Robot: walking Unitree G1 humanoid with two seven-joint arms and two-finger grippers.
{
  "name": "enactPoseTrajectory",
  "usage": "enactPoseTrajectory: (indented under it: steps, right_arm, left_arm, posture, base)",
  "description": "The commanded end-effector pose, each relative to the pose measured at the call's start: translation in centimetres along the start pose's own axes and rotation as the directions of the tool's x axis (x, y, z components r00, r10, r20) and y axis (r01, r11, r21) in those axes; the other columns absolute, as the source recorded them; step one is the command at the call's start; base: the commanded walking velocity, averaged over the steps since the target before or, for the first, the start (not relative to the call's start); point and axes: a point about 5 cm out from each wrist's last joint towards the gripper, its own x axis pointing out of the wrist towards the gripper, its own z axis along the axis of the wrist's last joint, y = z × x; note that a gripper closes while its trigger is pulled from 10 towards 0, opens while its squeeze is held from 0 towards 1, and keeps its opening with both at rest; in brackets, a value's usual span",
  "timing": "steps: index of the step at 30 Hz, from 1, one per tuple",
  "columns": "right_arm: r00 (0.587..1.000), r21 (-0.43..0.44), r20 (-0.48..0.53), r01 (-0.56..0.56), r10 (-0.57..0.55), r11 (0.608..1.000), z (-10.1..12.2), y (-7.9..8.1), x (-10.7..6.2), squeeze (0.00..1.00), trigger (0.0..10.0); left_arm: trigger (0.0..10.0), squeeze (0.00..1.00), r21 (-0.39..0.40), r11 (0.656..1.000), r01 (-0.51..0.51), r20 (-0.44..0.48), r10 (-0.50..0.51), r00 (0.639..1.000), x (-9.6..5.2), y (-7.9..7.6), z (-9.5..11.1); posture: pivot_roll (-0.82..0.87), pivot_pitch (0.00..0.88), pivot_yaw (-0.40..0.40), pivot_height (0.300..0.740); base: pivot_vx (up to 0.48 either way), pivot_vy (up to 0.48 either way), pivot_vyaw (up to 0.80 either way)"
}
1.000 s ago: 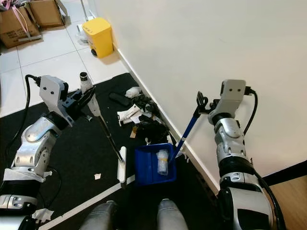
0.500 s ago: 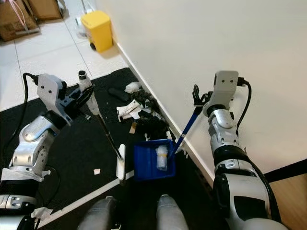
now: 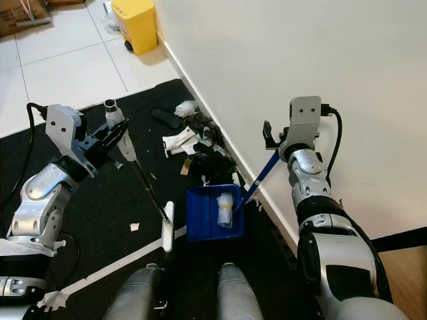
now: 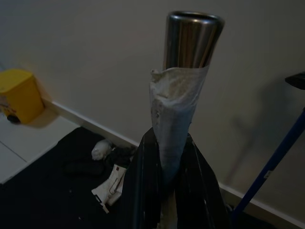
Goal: Sweep floor
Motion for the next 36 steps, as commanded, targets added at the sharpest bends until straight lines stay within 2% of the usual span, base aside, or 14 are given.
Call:
enactPoseTrajectory:
  steps: [1,7,27,36]
  right_arm:
    - [0.999,0.003,-0.051,0.015,-0.014,1.000,-0.8,-0.2,-0.1,0.00,10.0]
    - [0.994,-0.013,-0.102,0.026,-0.027,1.000,-1.5,-0.3,-0.2,0.00,10.0]
    - [0.989,-0.017,-0.130,0.067,-0.068,0.998,-1.9,-2.0,-0.7,0.00,10.0]
    - [0.985,-0.018,-0.161,0.060,-0.062,0.998,-2.5,-2.0,-0.9,0.00,10.0]
  left_arm:
    - [10.0,0.00,0.026,1.000,-0.001,0.019,0.000,1.000,-0.5,0.4,0.8]
    - [10.0,0.00,0.024,1.000,0.004,0.011,-0.004,1.000,-0.6,0.3,0.8]
    - [10.0,0.00,0.021,1.000,0.010,-0.008,-0.010,1.000,-0.9,0.2,0.6]
    - [10.0,0.00,0.019,1.000,0.019,-0.008,-0.019,1.000,-0.6,0.1,0.6]
  posture:
    - [0.07,0.208,-0.030,0.740]
    - [0.07,0.210,-0.026,0.740]
    - [0.07,0.200,-0.017,0.740]
    - [0.07,0.199,-0.016,0.740]
  base:
    - [0.000,0.000,0.00]
    - [0.000,0.000,0.00]
    - [0.000,0.000,0.00]
    - [0.000,0.000,0.00]
